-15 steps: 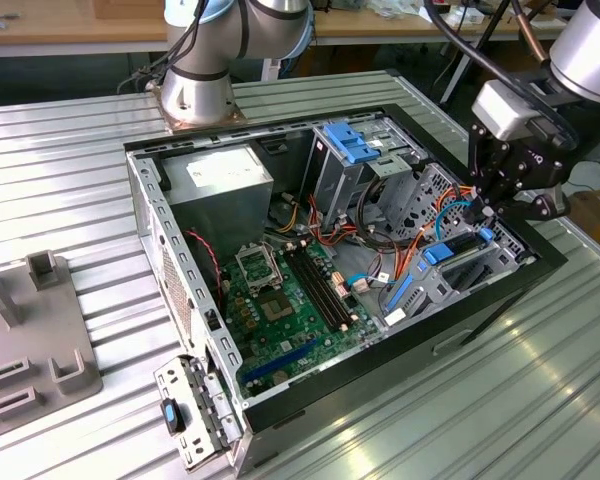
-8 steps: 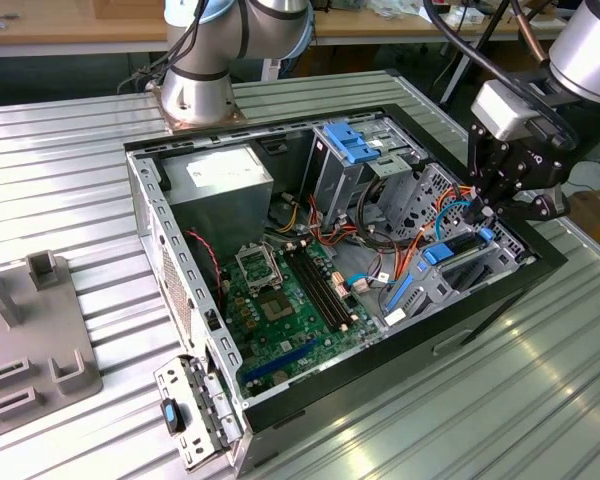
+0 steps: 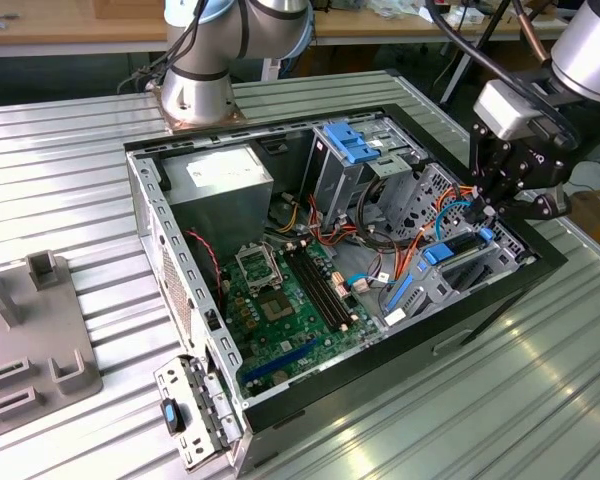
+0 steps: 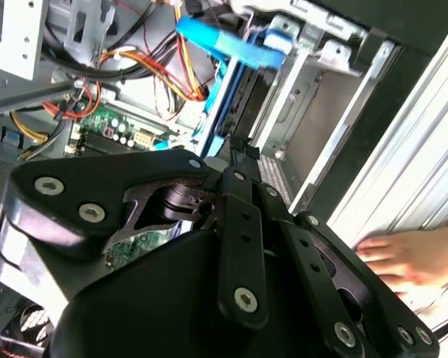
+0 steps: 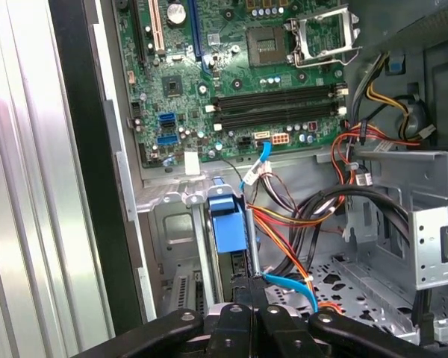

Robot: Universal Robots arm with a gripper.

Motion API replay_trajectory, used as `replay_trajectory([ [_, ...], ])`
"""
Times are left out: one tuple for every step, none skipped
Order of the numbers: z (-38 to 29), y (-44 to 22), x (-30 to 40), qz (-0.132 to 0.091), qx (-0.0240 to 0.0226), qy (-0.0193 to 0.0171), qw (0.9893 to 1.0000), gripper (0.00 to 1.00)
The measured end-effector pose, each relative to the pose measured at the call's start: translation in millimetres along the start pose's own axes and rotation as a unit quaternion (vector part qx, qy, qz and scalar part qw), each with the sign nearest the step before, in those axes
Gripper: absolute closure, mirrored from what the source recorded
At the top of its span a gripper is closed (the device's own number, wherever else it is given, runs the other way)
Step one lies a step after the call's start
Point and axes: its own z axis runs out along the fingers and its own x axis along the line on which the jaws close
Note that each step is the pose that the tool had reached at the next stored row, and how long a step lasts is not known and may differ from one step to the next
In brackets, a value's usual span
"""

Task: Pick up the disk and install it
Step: 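Insert the first disk wire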

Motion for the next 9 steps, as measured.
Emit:
replay_trajectory([
  [0.4,-3.9,-0.5,0.0,0.0,0.0,1.0,0.89],
  [0.8,-8.3,-1.1,0.0,0.0,0.0,1.0,0.89],
  [1.4,-13.2,-1.8,0.0,0.0,-0.0001,1.0,0.89],
  [1.8,-17.8,-2.6,0.0,-0.0001,0.0,1.0,0.89],
  [2.4,-24.4,-4.2,0.0,-0.0001,0.0,1.0,0.89],
  [3.0,-30.2,-5.8,-0.001,-0.0002,0.0,1.0,0.89],
  [3.4,-33.3,-6.6,-0.002,-0.0003,-0.0001,1.0,0.89],
  [3.6,-35.2,-7.1,-0.003,-0.0003,-0.0002,1.0,0.89],
  [4.0,-37.5,-7.7,-0.005,-0.0004,-0.0004,1.0,0.89],
])
